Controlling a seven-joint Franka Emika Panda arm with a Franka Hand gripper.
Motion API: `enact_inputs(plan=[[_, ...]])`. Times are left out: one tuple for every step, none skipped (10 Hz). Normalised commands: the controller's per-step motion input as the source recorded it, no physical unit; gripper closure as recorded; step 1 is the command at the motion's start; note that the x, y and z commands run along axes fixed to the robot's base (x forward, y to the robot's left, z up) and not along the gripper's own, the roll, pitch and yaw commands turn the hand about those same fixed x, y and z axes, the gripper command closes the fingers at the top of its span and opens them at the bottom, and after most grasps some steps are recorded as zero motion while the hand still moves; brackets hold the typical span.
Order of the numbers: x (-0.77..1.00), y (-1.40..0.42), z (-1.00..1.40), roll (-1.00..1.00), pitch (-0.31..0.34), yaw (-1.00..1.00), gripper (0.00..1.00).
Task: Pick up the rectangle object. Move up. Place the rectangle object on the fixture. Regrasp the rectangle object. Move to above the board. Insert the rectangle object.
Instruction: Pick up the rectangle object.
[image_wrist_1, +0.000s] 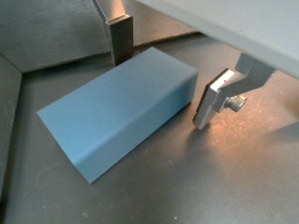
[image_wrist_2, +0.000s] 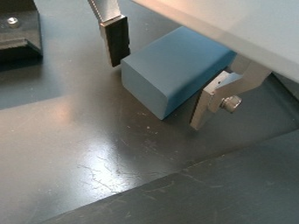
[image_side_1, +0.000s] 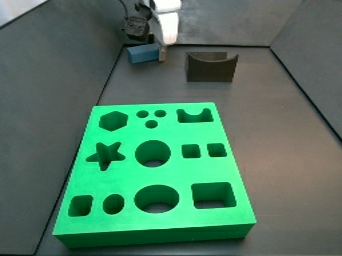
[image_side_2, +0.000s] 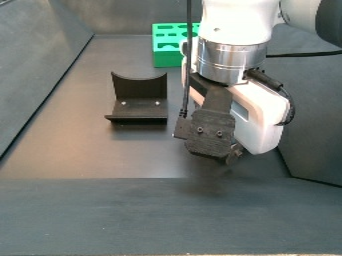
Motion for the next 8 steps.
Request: enact_inputs(plan=[[0.00,0.00,0.00,0.00,0.000,0.00,1.00],[0.00,0.00,0.00,0.00,0.000,0.00,1.00],[0.00,0.00,0.00,0.00,0.000,0.00,1.00],[0.00,0.00,0.00,0.00,0.000,0.00,1.00],[0.00,0.00,0.00,0.00,0.000,0.00,1.00],[0.00,0.00,0.00,0.00,0.000,0.00,1.00],[0.00,0.00,0.00,0.00,0.000,0.00,1.00],[0.00,0.00,0.00,0.00,0.000,0.00,1.00]])
